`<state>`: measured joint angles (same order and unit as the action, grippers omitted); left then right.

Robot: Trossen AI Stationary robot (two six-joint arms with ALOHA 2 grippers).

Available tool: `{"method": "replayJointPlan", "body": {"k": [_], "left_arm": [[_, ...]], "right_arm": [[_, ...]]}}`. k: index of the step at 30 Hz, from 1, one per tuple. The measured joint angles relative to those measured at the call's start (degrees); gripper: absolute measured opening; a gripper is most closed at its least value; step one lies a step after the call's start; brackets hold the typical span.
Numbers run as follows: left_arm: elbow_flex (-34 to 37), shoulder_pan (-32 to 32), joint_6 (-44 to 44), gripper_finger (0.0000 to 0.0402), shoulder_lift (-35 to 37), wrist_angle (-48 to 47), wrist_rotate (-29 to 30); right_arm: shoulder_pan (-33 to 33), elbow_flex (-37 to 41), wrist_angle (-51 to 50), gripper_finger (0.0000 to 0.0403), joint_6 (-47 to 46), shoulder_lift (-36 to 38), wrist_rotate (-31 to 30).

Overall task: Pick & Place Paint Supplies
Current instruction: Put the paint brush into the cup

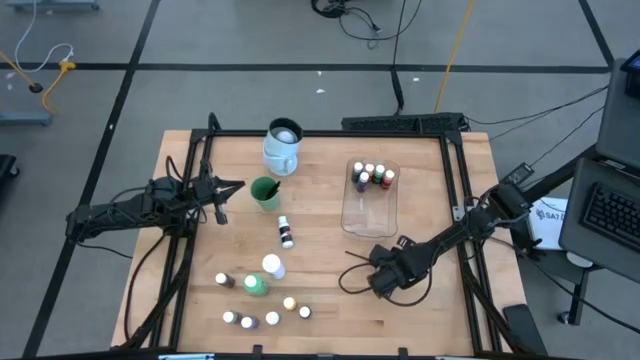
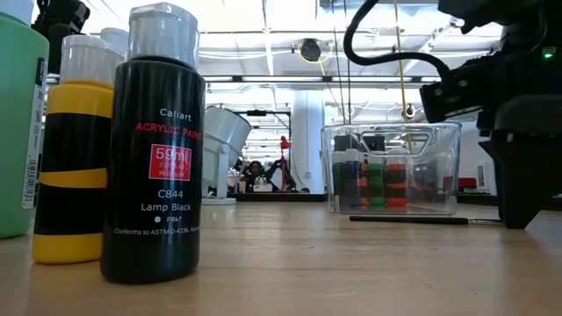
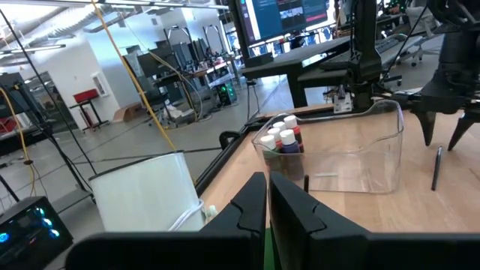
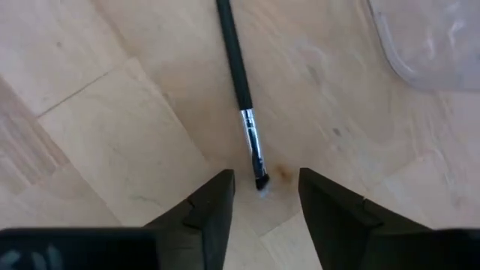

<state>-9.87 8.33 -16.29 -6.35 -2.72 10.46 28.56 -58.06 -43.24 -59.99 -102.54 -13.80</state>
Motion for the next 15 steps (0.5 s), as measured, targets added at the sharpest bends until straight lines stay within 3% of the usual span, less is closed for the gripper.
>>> {"method": "replayJointPlan", "body": {"k": [5, 13, 15], "left_arm": [[-0.02, 0.0, 0.0, 0.0024, -0.01, 0.0, 0.0], [-0.04, -0.01, 0.28, 0.0024, -0.01, 0.01, -0.04], [-0.04, 0.0, 0.28, 0.0024, 0.0, 0.02, -0.04]], "right_arm": [[-0.08, 0.04, 0.62, 0.0116, 4.1, -0.09, 0.22], [-0.88, 0.09, 1.74, 0.0014, 5.84, -0.22, 3.97], [-0.86, 0.11, 2.39, 0.0008, 6.73, -0.22, 4.74]]}}
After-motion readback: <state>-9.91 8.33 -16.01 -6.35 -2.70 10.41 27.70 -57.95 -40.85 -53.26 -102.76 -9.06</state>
